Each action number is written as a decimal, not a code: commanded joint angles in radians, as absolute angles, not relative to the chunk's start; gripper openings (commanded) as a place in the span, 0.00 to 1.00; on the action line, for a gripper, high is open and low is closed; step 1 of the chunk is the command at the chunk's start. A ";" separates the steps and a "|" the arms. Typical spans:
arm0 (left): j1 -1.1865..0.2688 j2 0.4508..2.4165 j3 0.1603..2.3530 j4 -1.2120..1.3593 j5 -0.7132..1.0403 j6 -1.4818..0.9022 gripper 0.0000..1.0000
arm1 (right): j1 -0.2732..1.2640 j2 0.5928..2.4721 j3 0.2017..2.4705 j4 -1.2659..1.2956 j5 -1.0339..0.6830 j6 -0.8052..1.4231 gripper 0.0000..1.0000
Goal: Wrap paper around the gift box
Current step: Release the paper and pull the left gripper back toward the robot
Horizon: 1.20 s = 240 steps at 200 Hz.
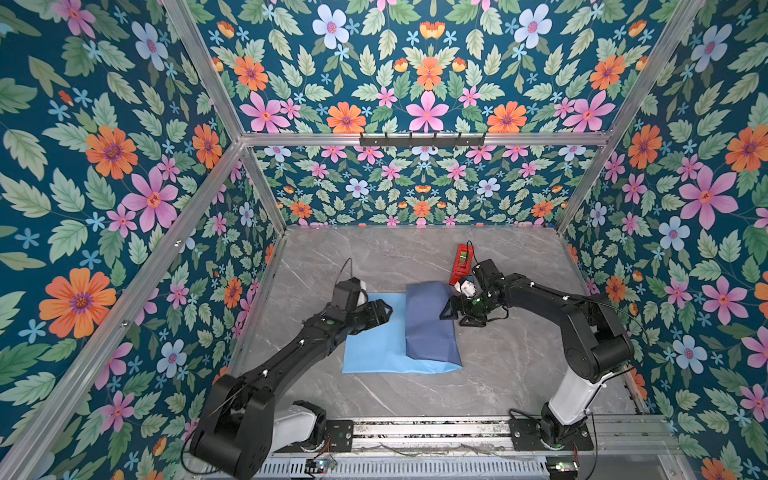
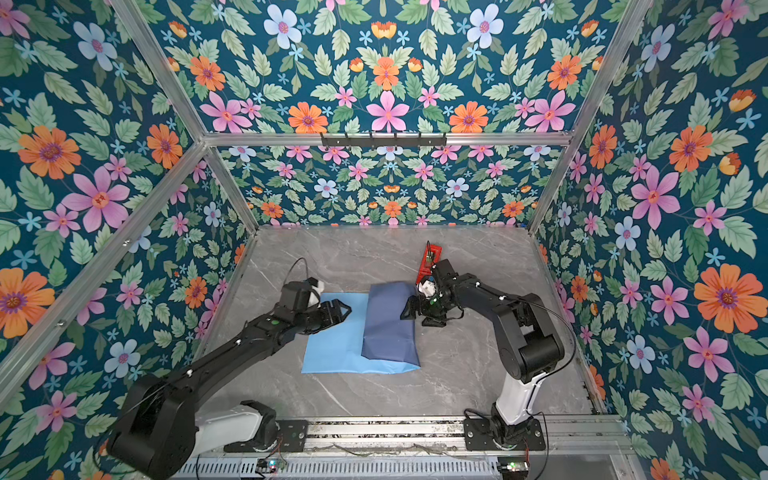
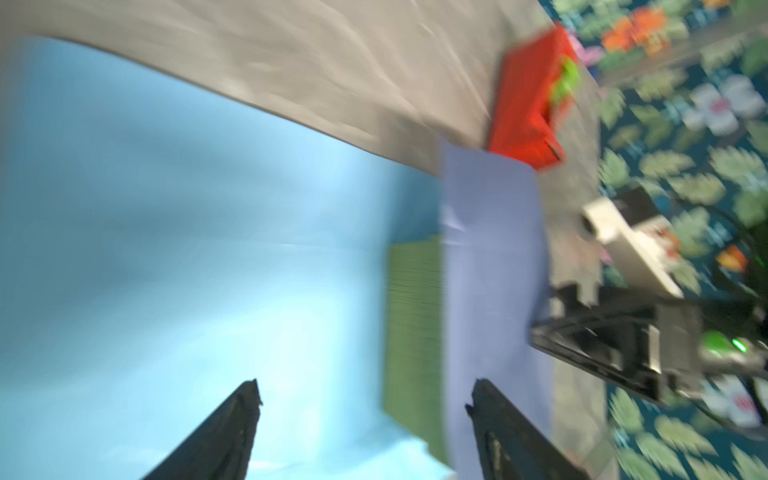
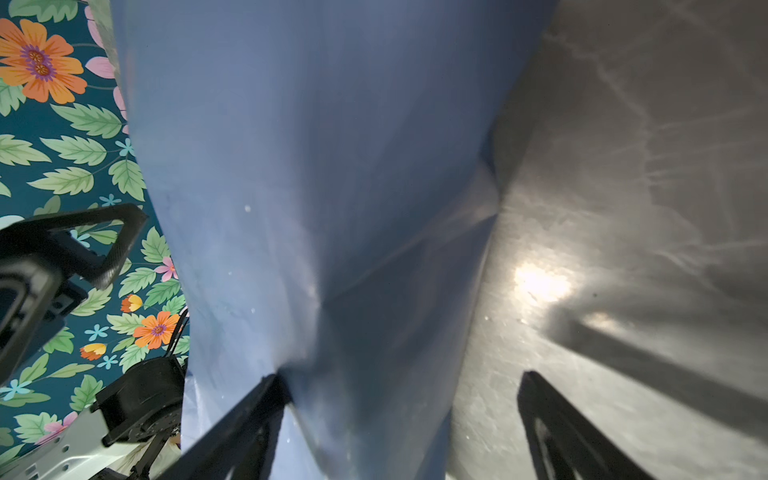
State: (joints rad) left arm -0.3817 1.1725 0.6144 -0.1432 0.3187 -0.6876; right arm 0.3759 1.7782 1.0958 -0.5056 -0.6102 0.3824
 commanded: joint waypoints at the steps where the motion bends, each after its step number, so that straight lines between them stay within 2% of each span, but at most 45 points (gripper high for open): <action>1: -0.315 1.074 0.545 -0.274 0.256 -0.666 0.86 | 0.380 1.794 1.083 -0.595 -0.436 0.363 0.89; 50: -0.269 0.933 0.395 -0.344 0.202 -0.799 0.86 | 0.379 1.792 1.089 -0.597 -0.436 0.356 0.89; 84: -0.322 0.863 0.384 -0.466 0.110 -0.836 0.84 | 0.380 1.789 1.097 -0.605 -0.435 0.348 0.89; 132: -0.365 0.874 0.342 -0.465 0.174 -0.873 0.83 | 0.380 1.794 1.095 -0.596 -0.437 0.350 0.89; 175: -0.357 0.974 0.334 -0.260 0.350 -0.851 0.82 | 0.379 1.795 1.095 -0.589 -0.437 0.351 0.89; 240: -0.294 1.147 0.395 -0.005 0.451 -0.697 0.81 | 0.380 1.797 1.102 -0.592 -0.437 0.351 0.89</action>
State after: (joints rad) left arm -0.3168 1.1065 0.3801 -0.1238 0.3809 -0.7757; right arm 0.3767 1.7813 1.1099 -0.5167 -0.6025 0.3634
